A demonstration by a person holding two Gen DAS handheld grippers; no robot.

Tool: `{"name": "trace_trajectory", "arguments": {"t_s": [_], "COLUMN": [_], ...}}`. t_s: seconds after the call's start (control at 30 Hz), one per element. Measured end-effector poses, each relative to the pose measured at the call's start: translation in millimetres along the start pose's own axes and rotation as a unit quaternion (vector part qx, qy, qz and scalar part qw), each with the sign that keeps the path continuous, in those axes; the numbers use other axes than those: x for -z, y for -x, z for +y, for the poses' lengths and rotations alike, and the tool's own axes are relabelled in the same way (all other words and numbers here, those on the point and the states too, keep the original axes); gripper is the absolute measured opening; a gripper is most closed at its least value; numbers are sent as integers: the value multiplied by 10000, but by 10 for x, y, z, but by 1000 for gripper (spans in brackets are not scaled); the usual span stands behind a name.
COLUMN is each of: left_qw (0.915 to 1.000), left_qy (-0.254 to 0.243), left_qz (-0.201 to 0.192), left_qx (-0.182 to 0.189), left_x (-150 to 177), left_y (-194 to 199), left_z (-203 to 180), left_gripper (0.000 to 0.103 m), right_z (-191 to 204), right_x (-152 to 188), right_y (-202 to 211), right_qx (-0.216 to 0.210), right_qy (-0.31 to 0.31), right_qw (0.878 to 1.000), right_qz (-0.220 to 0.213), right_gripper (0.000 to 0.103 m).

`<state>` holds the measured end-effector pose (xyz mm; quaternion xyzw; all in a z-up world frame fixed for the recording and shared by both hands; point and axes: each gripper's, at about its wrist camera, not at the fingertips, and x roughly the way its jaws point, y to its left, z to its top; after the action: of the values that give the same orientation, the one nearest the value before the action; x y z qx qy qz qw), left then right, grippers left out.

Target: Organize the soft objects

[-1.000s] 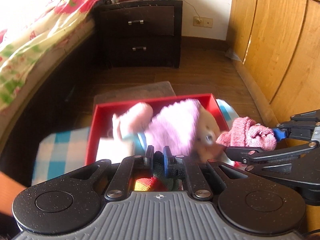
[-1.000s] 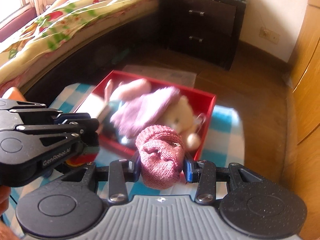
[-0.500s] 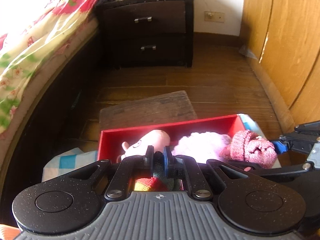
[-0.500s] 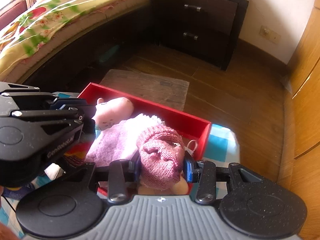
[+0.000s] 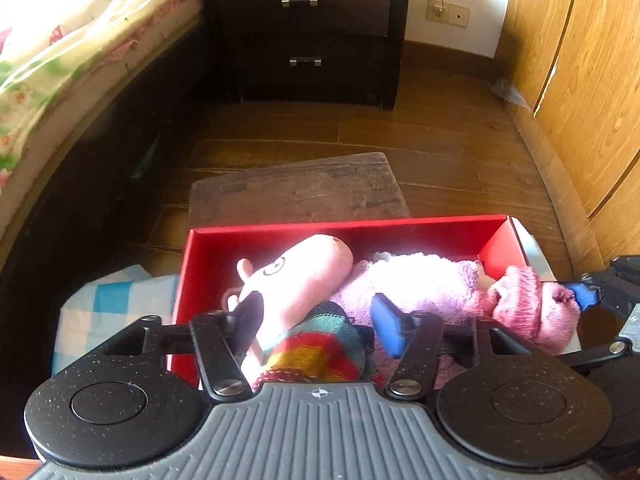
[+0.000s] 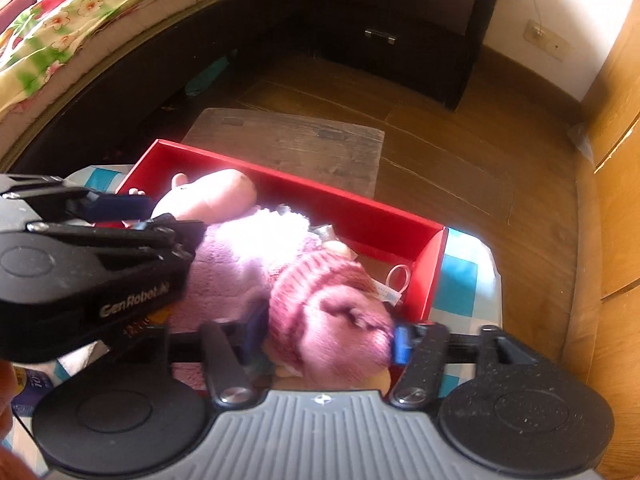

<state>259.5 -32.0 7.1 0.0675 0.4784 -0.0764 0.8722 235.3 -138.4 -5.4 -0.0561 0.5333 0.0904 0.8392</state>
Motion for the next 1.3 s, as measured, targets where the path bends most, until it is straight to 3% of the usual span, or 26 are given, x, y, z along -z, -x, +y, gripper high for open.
{"name": "trace_trajectory", "arguments": {"t_s": [0.1,0.6,1.3], "left_qw": [10000,9995,9990], "left_qy": [28,283,327], "left_qz": [49,-168,-86], "left_qx": [-19,30,305], "left_x": [0,135,945], "left_y": [25,613,1199], "left_z": [-5,77,-118], "left_gripper": [71,74,74], "right_z": [-20,5,326], "right_x": [3,247,1002], "right_y": [6,410,999], "right_qx": [10,16,-15], "right_qy": [-14,-108,-46], "right_qw": [10000,9999,9998], "right_qz": [29,-60,-199], "right_gripper": [50,52,52]}}
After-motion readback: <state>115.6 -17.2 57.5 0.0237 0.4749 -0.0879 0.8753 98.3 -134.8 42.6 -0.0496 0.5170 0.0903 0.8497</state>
